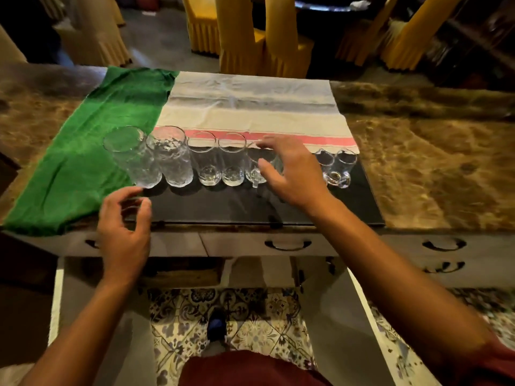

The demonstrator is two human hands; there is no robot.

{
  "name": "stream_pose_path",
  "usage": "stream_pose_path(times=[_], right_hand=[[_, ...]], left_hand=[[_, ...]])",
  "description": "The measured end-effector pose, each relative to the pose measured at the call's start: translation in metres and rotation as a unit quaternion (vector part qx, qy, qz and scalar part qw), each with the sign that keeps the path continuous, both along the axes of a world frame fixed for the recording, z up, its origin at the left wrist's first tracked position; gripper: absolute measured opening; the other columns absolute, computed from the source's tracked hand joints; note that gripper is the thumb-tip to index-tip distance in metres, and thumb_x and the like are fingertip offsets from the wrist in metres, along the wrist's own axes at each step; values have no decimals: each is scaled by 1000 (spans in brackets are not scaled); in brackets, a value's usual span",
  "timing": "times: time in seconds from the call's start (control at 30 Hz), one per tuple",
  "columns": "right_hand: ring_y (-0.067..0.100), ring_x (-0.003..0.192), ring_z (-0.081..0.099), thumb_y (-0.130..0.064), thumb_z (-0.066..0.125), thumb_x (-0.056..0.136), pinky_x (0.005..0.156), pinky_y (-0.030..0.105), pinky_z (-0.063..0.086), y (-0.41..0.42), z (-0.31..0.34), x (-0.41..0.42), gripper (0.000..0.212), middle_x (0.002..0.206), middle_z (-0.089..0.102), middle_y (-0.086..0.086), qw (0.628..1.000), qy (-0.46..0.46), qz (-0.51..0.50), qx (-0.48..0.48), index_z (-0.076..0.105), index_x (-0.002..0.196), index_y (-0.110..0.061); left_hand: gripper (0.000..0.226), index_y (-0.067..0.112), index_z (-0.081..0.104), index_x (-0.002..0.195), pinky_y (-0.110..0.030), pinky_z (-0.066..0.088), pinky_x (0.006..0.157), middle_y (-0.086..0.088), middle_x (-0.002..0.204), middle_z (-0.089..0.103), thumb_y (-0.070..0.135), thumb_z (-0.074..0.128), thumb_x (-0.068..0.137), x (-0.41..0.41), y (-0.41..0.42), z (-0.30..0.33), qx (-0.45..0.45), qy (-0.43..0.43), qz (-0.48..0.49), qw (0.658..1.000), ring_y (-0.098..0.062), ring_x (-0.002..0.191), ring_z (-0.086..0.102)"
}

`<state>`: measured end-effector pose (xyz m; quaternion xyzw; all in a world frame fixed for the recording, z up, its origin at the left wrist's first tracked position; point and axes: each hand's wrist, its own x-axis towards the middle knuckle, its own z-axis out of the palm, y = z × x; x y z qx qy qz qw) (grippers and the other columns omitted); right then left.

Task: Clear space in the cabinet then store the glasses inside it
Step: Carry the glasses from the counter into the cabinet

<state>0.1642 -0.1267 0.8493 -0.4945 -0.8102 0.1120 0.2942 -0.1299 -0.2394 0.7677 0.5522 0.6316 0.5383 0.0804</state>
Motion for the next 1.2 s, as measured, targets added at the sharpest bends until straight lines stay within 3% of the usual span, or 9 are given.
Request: stream_pose_path(times=[0.07,0.23,0.37,0.6,0.7,0.83,0.9,1.0,1.2], right_hand=[[22,125,56,-33,57,92,104,39,46,-16,-4,20,41,134,62,4,1000,18,6,-1,63,130,-16],[15,124,55,-32,61,93,100,43,50,-47,-17,59,42,139,57,-1,995,93,33,-33,60,132,-17],[6,116,58,-30,61,93,92,32,55,-72,-25,91,43,137,57,-6,987,143,20,-74,57,134,-20],[2,106,62,-25,66,94,80,13,51,-106,-45,135,44,119,65,-4,970,199,-83,-117,57,137,-26],[-7,110,57,-31,68,94,77,3,44,-115,-52,152,56,126,61,-7,955,203,-116,-186,47,146,-31],[5,110,61,-52,68,86,95,35,53,-117,-64,168,66,116,64,-10,928,244,-168,-226,45,146,-36],[10,110,63,-57,65,83,94,48,56,-115,-66,171,68,119,59,-19,921,264,-187,-218,47,145,-35],[13,111,61,-43,64,93,87,46,60,-106,-65,169,61,139,53,-8,909,288,-207,-218,45,149,-26],[19,107,68,-61,62,79,81,44,62,-64,-68,174,79,134,57,-10,898,306,-209,-238,47,148,-27]], left_hand=[[25,34,55,120,-28,47,96,-2,118,55,18,59,101,26,-10,5,-1,10,-13,1000,-23,107,58],[20,21,61,120,-29,50,93,0,116,56,15,58,101,77,-24,5,-16,-15,-22,1000,-9,102,58],[20,21,62,120,-44,57,89,-1,115,60,24,57,102,113,-33,0,-50,-49,-44,997,-20,99,67],[19,22,62,120,-43,60,86,0,116,64,26,56,102,160,-24,-2,-92,-94,-119,984,-11,91,71],[21,22,61,122,-45,60,84,0,111,67,27,56,103,172,-14,-4,-120,-107,-166,973,-11,85,72],[32,21,56,132,-34,61,83,3,119,63,30,56,102,184,-1,-4,-149,-65,-240,957,-11,88,70],[33,20,56,133,-28,61,81,3,121,62,30,56,101,191,7,0,-144,-41,-266,952,-11,88,71],[31,18,57,131,-29,62,77,2,112,65,30,56,102,205,19,6,-160,-51,-275,947,-9,79,72],[51,20,40,152,-30,61,76,10,105,61,32,52,104,243,44,9,-188,-86,-263,942,-14,77,72]])
